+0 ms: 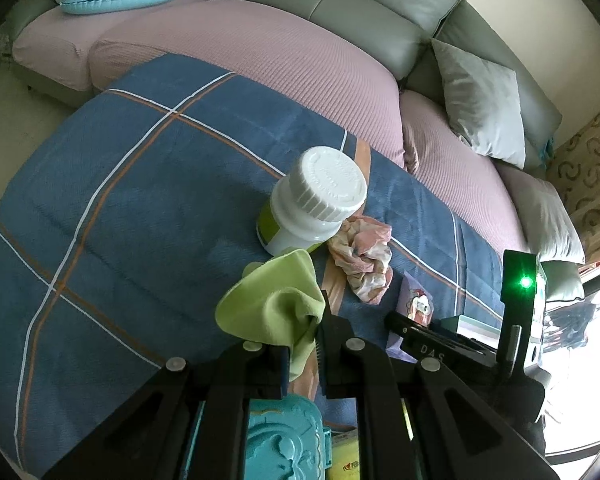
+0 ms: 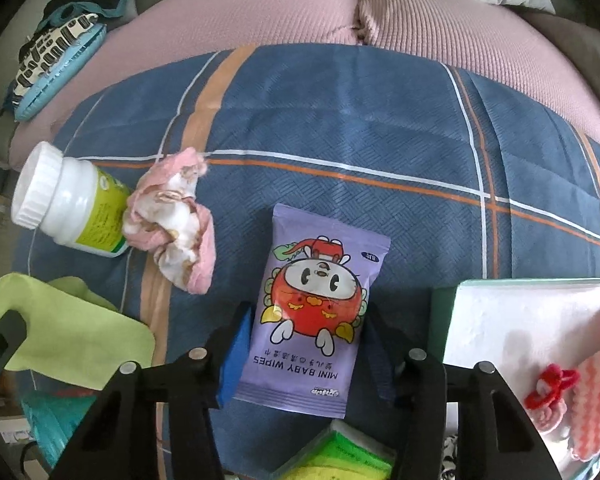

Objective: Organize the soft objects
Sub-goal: 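Grasp the lime-green cloth with the left tool while the right tool grasps the purple wipes pack, then lift the green cloth and wipes pack and carry both over the white tray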

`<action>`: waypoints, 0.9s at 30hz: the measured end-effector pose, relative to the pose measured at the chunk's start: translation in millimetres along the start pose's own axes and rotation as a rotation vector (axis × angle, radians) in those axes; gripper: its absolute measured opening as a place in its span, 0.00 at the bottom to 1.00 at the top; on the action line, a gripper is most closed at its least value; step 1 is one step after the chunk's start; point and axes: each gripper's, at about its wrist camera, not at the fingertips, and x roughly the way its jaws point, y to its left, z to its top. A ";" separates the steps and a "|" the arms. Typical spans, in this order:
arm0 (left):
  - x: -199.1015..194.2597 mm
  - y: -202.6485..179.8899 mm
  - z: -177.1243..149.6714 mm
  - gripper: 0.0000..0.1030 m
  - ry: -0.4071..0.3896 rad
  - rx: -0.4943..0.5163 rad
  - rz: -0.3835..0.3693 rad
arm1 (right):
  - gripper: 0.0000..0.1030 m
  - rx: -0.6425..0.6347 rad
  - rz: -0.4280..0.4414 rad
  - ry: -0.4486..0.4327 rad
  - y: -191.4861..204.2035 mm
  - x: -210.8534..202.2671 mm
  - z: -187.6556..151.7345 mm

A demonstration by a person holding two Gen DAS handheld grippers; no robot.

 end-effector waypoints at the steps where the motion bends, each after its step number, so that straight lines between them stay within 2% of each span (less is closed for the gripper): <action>1: -1.6 -0.8 -0.3 0.10 0.000 0.001 -0.001 | 0.54 -0.002 0.004 -0.003 -0.9 -2.7 -0.1; 17: -39.7 -24.3 -0.4 0.10 -0.043 0.019 -0.016 | 0.52 -0.008 0.050 -0.107 -17.2 -74.9 -16.5; 27: -98.7 -58.0 6.0 0.10 -0.146 0.088 -0.043 | 0.52 -0.002 0.069 -0.232 -21.1 -145.4 -23.2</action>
